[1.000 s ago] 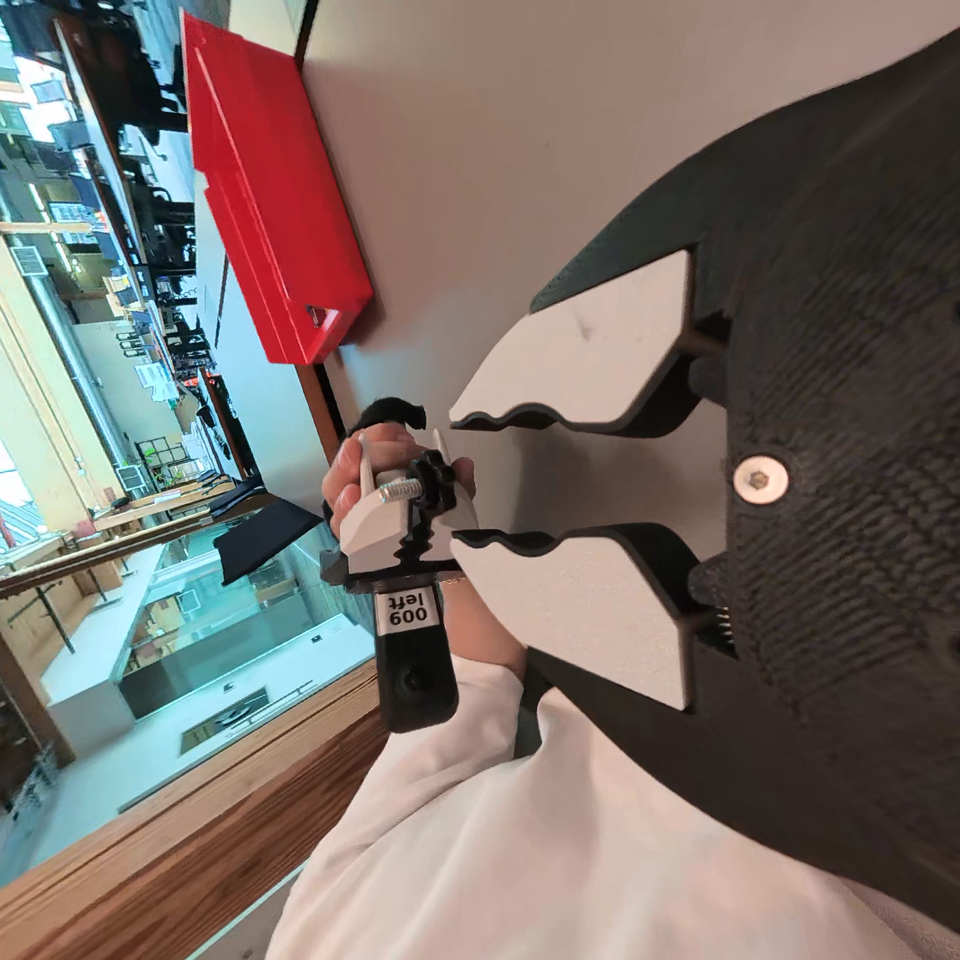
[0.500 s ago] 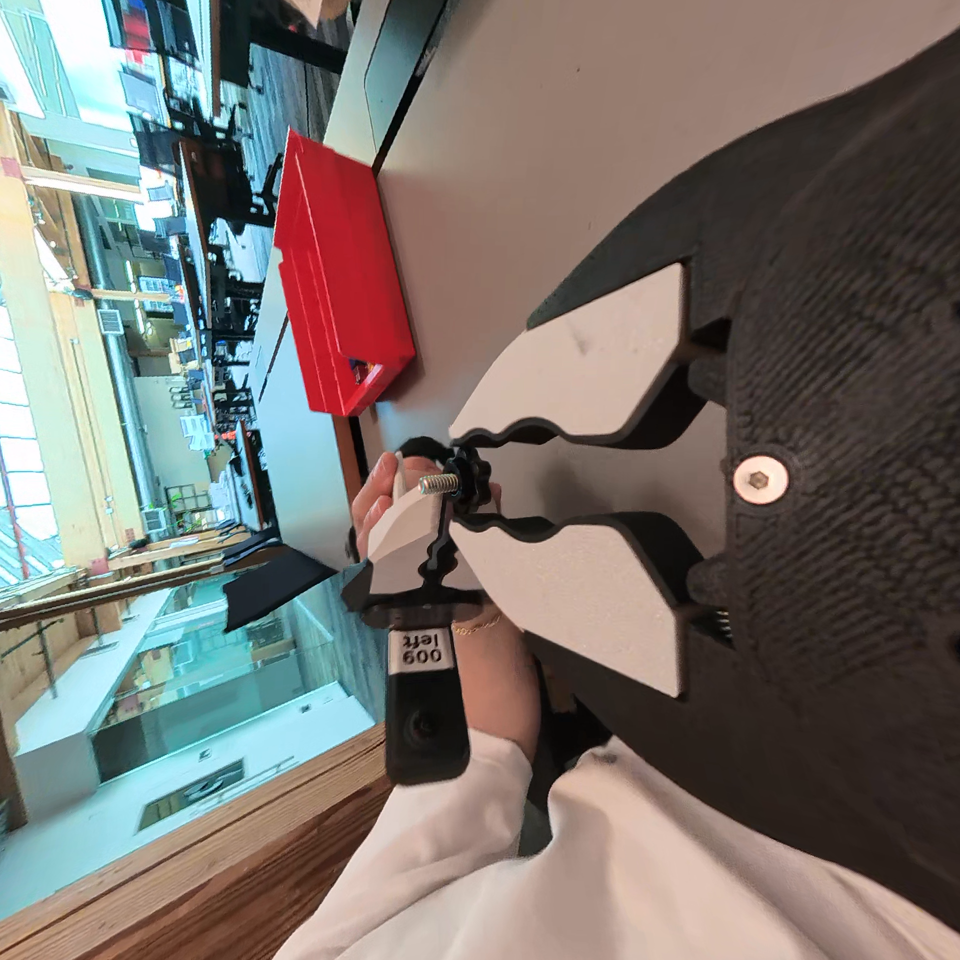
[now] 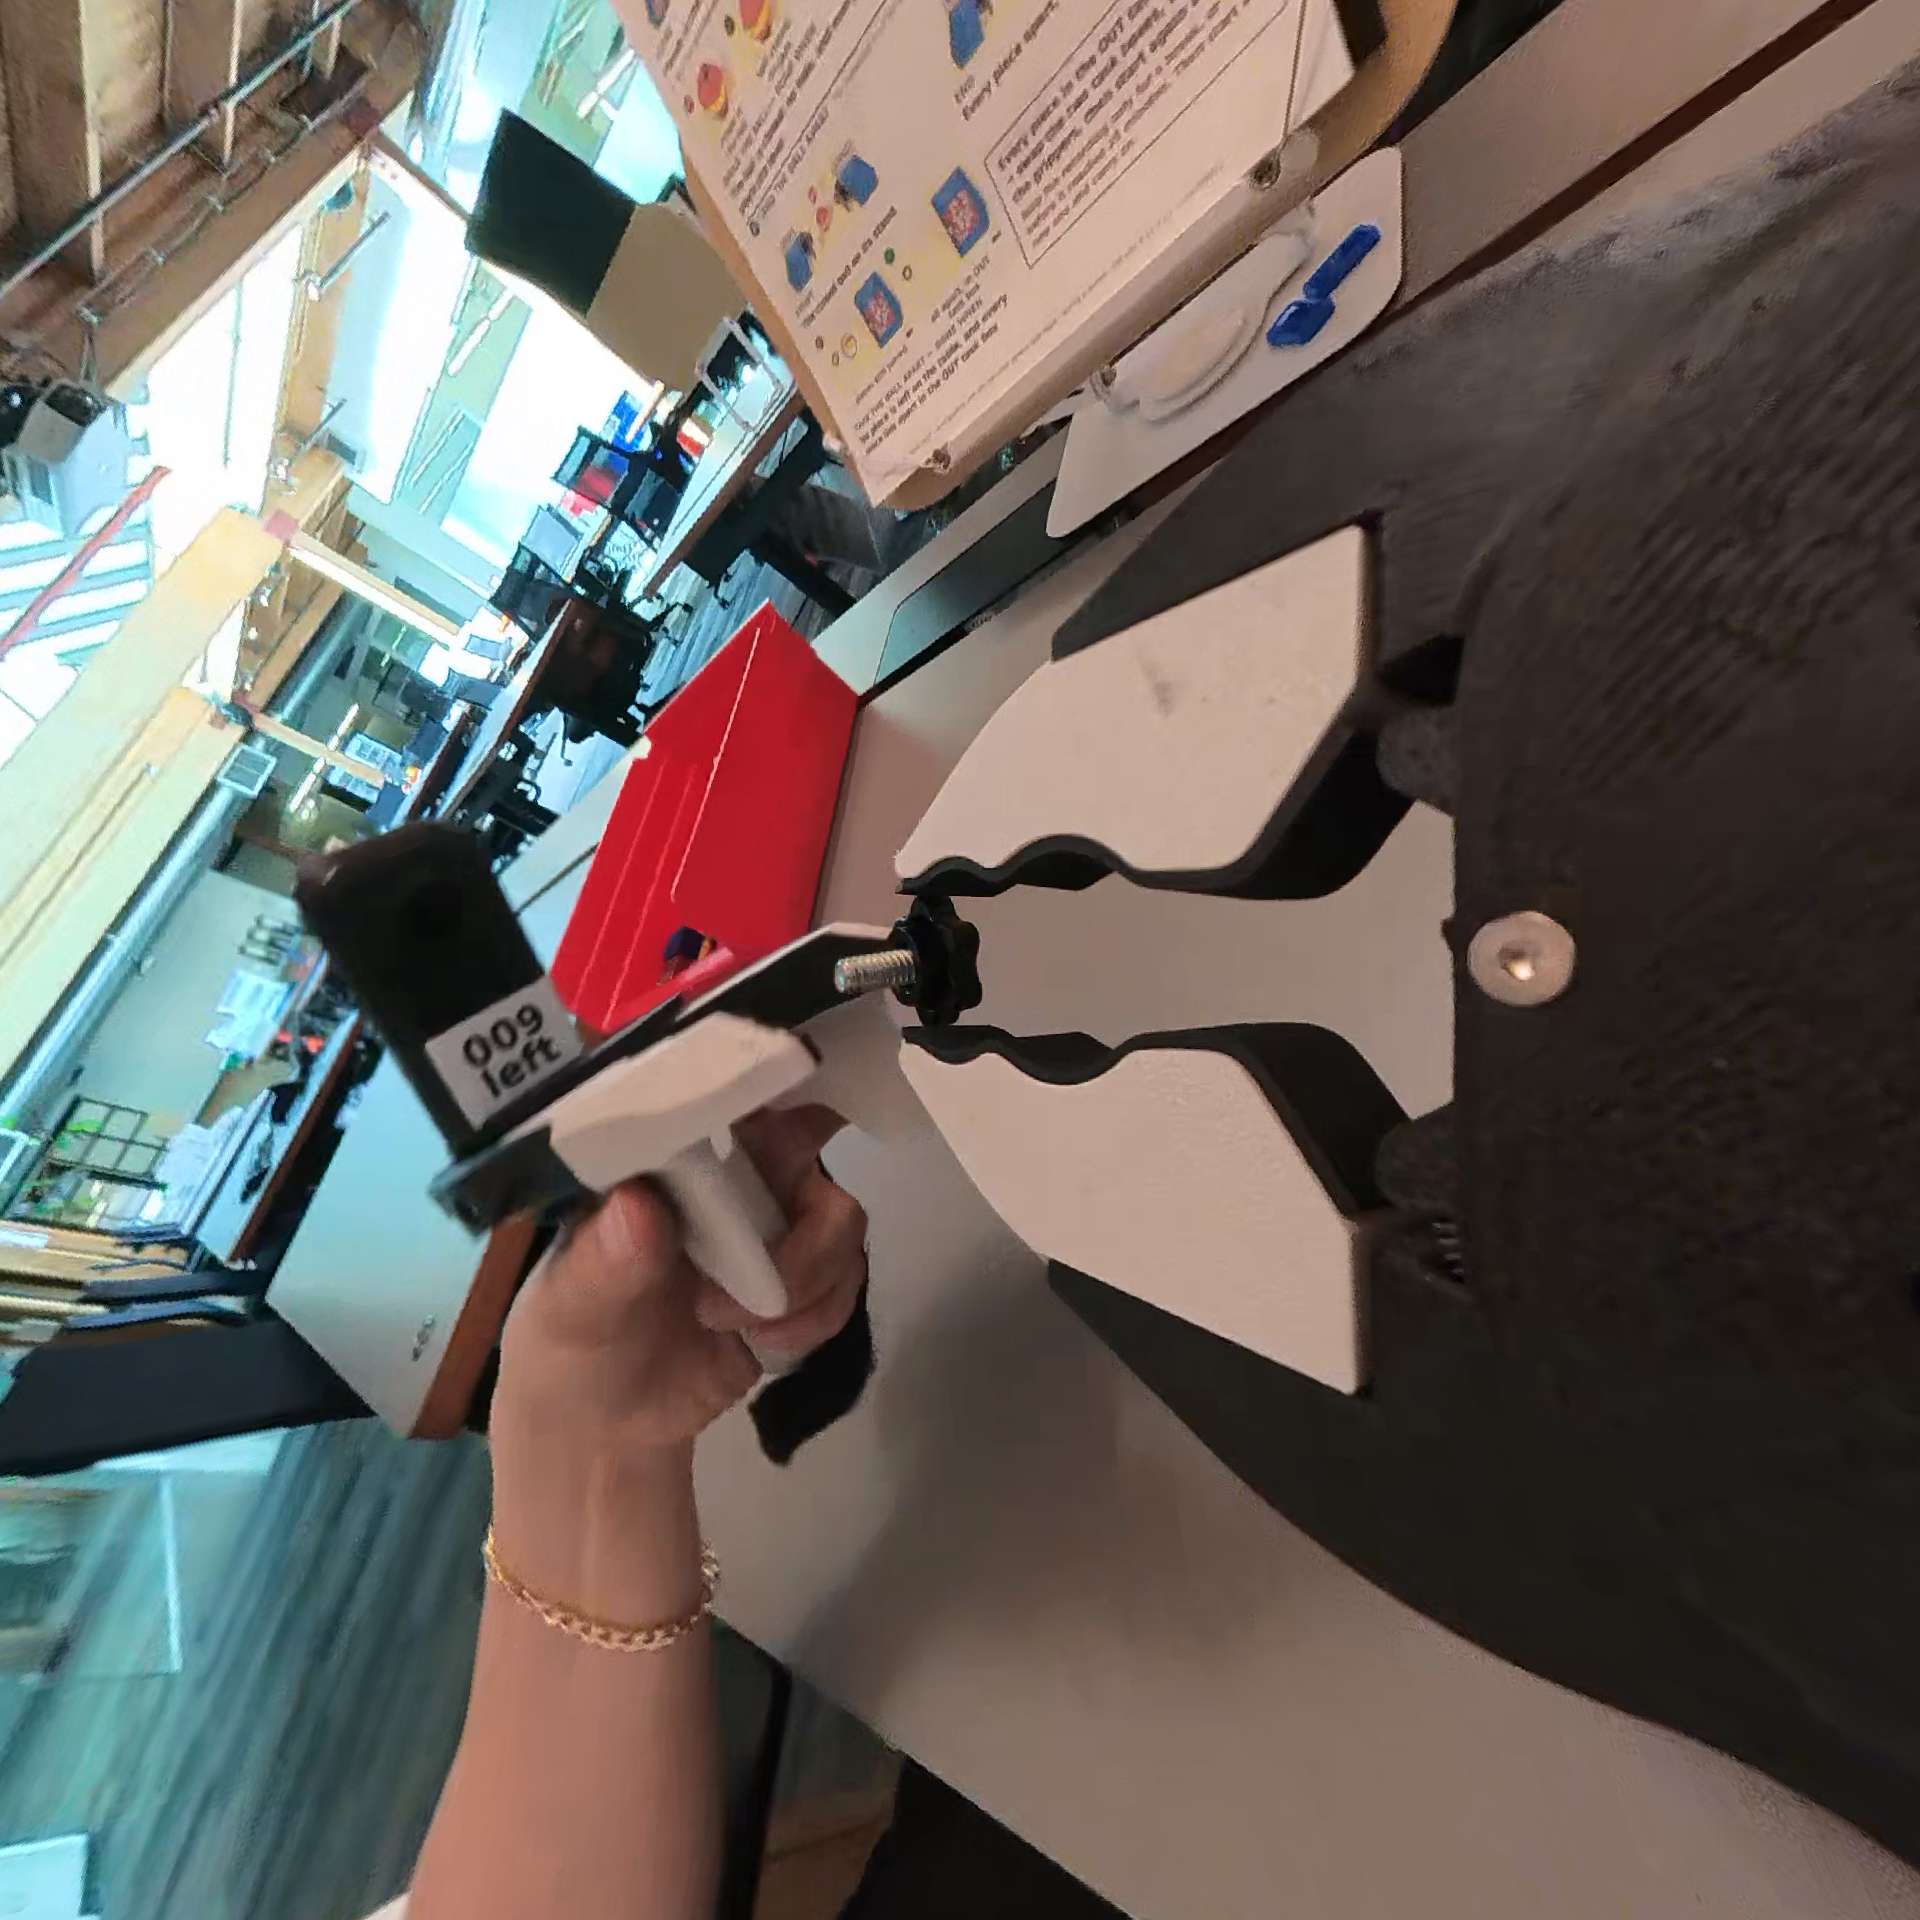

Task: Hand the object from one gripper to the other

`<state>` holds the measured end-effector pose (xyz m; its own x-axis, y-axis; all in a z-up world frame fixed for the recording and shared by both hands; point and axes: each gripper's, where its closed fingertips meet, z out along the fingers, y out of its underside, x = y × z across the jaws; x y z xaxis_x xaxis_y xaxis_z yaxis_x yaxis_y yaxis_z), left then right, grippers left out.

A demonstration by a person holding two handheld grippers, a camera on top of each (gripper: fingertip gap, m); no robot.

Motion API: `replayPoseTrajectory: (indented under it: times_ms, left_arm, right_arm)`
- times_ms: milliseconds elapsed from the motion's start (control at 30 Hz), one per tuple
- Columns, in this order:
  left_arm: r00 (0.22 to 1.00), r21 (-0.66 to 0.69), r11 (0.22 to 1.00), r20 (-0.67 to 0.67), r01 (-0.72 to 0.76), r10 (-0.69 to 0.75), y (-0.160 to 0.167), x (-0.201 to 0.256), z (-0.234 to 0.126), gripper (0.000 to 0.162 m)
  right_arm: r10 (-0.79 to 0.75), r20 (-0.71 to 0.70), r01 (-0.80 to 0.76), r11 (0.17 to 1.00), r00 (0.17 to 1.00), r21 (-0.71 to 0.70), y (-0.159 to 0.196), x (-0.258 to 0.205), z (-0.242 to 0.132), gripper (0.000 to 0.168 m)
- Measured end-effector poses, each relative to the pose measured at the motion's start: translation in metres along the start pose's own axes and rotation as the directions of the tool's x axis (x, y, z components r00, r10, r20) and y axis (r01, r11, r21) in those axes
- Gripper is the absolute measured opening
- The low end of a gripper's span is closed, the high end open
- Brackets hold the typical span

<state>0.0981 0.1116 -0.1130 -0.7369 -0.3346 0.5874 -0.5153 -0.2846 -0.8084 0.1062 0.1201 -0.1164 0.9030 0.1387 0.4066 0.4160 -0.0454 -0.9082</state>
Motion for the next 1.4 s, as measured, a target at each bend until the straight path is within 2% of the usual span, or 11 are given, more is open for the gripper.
replayPoseTrajectory:
  times_ms: [167, 333, 533, 633, 733, 800, 933, 1100, 1233, 1333, 1400]
  left_arm:
    - [0.981, -0.03, 0.984, -0.079, 0.177, -0.178, 0.007, -0.002, -0.002, 0.019]
    - [0.967, -0.022, 0.976, -0.135, 0.216, -0.217, 0.01, -0.002, -0.003, 0.011]
    - [0.962, 0.042, 0.969, -0.14, 0.244, -0.236, 0.007, -0.017, -0.007, 0.01]
    - [0.975, 0.134, 0.973, -0.142, 0.19, -0.171, -0.007, -0.022, -0.017, 0.01]
    - [0.99, 0.176, 0.979, -0.112, 0.105, -0.086, -0.011, -0.027, -0.023, 0.009]
    - [0.991, 0.185, 0.979, -0.114, 0.088, -0.068, -0.011, -0.027, -0.023, 0.009]
    - [0.992, 0.179, 0.981, -0.114, 0.079, -0.059, -0.009, -0.026, -0.019, 0.009]
    - [0.991, 0.157, 0.982, -0.092, 0.109, -0.095, -0.003, -0.032, -0.015, 0.009]
    - [0.995, 0.137, 0.987, -0.053, 0.087, -0.08, 0.0, -0.037, -0.015, 0.01]
    - [0.997, 0.085, 0.995, 0.05, -0.06, 0.056, 0.002, -0.043, -0.016, 0.012]
    - [0.941, 0.005, 0.955, 0.171, -0.296, 0.291, 0.003, -0.048, -0.019, 0.015]
  right_arm:
    - [-0.023, 0.01, 0.023, 1.0, 1.0, -0.002, -0.001, -0.005, 0.005, 0.024]
    - [-0.034, 0.026, 0.034, 0.999, 0.999, 0.022, -0.004, -0.009, 0.007, 0.024]
    - [0.142, 0.02, -0.142, 0.99, 0.99, -0.014, 0.003, -0.004, 0.007, 0.03]
    - [0.425, 0.069, -0.426, 0.904, 0.903, 0.01, -0.003, 0.0, 0.004, 0.035]
    - [0.698, 0.083, -0.7, 0.714, 0.711, -0.014, 0.003, 0.005, 0.007, 0.034]
    - [0.782, 0.083, -0.785, 0.619, 0.618, 0.012, 0.003, 0.009, 0.01, 0.033]
    - [0.859, 0.107, -0.865, 0.5, 0.502, 0.044, 0.005, 0.011, 0.017, 0.026]
    - [0.871, 0.079, -0.875, 0.482, 0.485, 0.046, 0.012, 0.011, 0.022, 0.011]
    - [0.876, 0.072, -0.879, 0.475, 0.477, 0.037, 0.018, 0.011, 0.024, 0.01]
    - [0.911, 0.103, -0.917, 0.397, 0.398, 0.037, 0.023, 0.012, 0.025, 0.01]
    - [0.936, 0.132, -0.945, 0.326, 0.327, 0.036, 0.027, 0.012, 0.026, 0.01]
